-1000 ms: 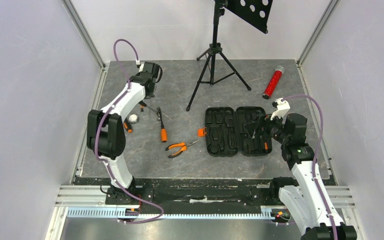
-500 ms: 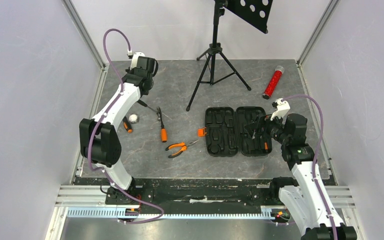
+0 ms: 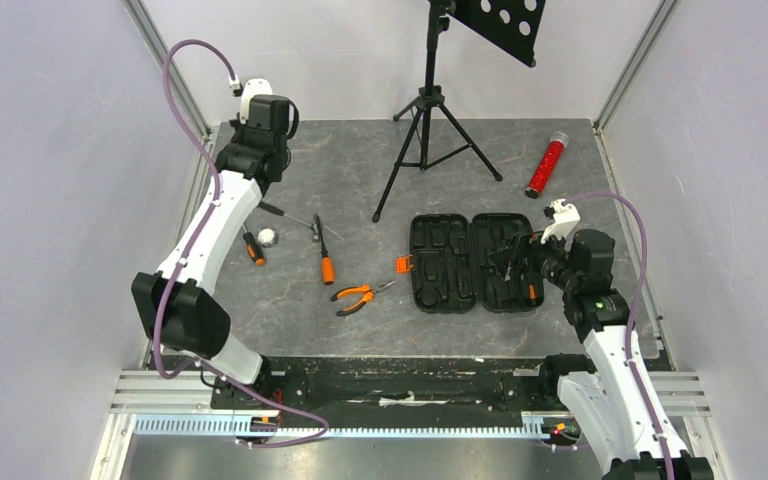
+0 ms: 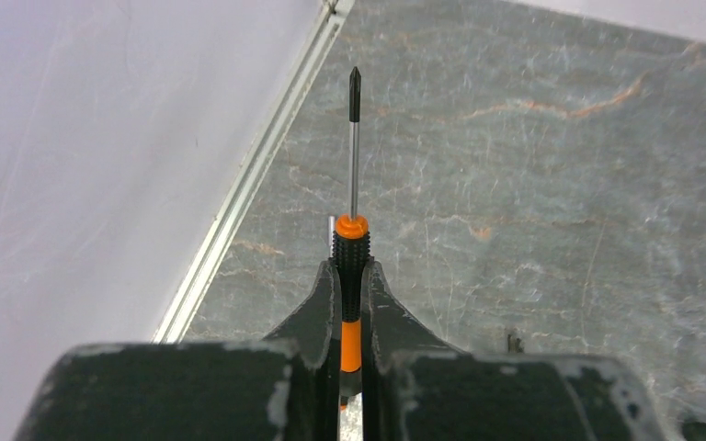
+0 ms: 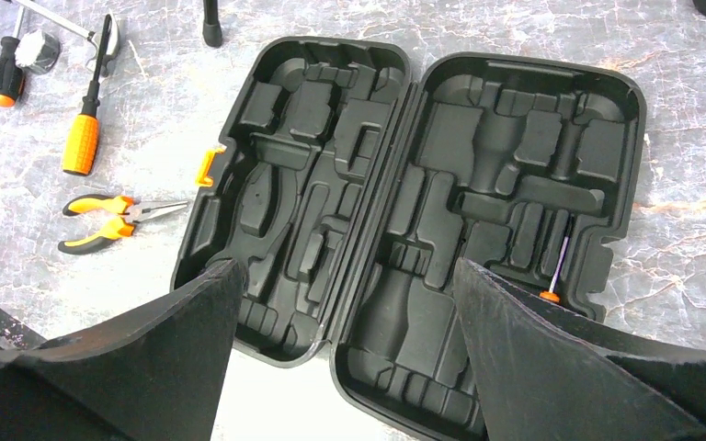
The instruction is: Pack the tool kit
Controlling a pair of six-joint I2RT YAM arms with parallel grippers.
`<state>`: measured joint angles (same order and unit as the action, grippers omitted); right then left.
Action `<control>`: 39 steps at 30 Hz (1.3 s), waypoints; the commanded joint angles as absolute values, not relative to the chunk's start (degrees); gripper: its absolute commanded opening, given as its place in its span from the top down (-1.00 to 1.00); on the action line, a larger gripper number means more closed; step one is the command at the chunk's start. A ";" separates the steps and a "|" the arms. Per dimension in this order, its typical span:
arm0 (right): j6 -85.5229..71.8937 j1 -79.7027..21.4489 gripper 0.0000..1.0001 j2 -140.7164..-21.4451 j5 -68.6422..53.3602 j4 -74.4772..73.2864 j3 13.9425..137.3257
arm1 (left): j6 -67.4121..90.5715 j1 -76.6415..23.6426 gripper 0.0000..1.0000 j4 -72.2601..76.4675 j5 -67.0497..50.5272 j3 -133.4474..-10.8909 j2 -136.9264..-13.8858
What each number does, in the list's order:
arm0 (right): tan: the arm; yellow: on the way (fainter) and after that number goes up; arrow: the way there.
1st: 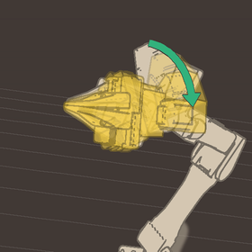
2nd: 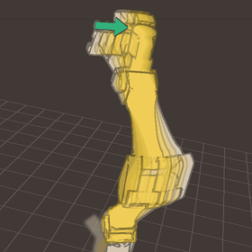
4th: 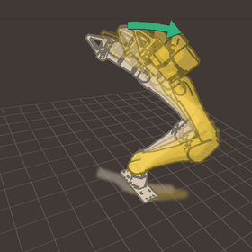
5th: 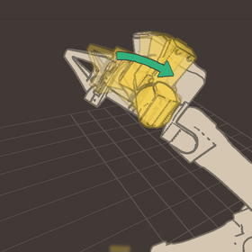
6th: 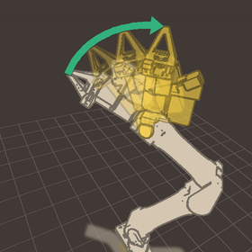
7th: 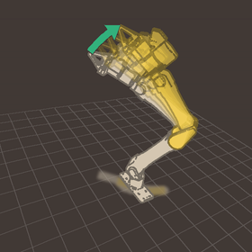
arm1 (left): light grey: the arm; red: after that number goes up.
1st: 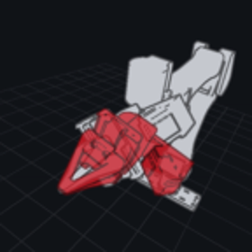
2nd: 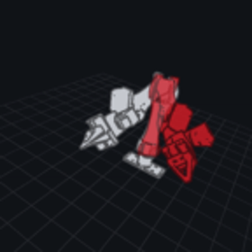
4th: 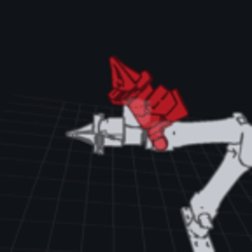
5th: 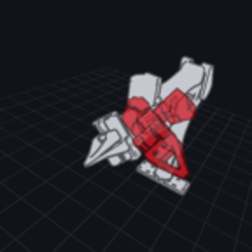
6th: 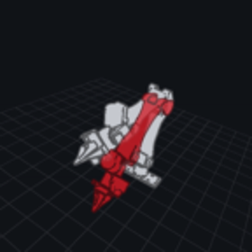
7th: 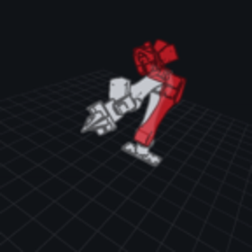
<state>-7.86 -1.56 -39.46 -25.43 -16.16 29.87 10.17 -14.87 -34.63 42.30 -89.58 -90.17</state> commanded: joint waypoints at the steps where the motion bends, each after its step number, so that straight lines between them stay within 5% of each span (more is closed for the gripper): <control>1: -7.03 -1.78 -0.73 -38.41 -26.30 -16.15 30.31 | 10.03 -15.03 0.95 -34.62 43.25 -93.15 -87.32; 10: -8.10 -1.78 -0.73 -37.97 -28.75 -15.83 31.42 | 17.66 -15.04 0.95 -35.85 25.01 -90.35 -81.39; 23: -16.73 -4.26 -0.58 -35.91 -34.74 -8.75 31.03 | 45.10 -15.74 0.95 -17.70 -15.45 -60.98 -63.38; 39: -33.95 -21.66 -0.29 -38.39 -30.85 11.31 28.10 | 60.49 -35.00 0.95 6.03 -17.39 -44.89 -59.03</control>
<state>-29.12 -18.26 -37.43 -32.99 3.42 28.12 55.20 -31.18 -4.01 -16.69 -47.29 -59.24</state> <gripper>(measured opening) 0.660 0.066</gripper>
